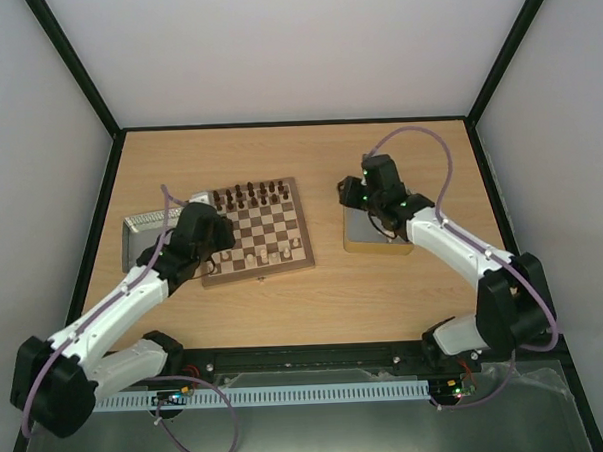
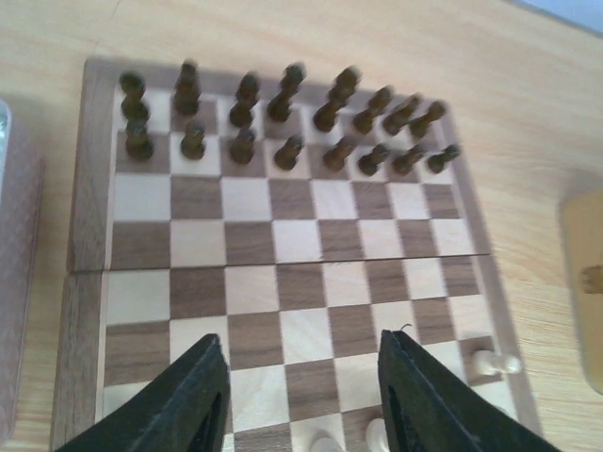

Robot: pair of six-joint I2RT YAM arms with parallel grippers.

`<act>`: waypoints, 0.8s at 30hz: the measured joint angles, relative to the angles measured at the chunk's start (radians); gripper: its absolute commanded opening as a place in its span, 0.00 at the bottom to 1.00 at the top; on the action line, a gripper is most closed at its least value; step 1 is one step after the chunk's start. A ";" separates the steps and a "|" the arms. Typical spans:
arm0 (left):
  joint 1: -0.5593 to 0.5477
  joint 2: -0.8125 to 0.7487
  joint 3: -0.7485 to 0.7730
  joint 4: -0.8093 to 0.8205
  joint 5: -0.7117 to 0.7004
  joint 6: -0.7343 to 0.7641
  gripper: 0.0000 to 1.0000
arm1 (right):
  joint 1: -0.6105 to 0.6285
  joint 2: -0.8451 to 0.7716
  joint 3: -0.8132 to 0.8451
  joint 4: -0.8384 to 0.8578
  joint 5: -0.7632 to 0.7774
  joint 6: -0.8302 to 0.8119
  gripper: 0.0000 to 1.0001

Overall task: Set up the chess pieces on the board
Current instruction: Place the chess piece on the chessboard, then pick up the chess piece from the storage box.

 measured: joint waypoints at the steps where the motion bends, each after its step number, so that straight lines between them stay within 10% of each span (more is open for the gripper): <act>1: 0.000 -0.029 0.000 0.002 0.009 0.005 0.50 | -0.031 0.014 0.006 -0.016 0.038 0.018 0.50; 24: 0.000 -0.149 -0.025 0.064 0.158 0.042 0.53 | -0.240 0.396 0.117 -0.134 0.320 -0.017 0.24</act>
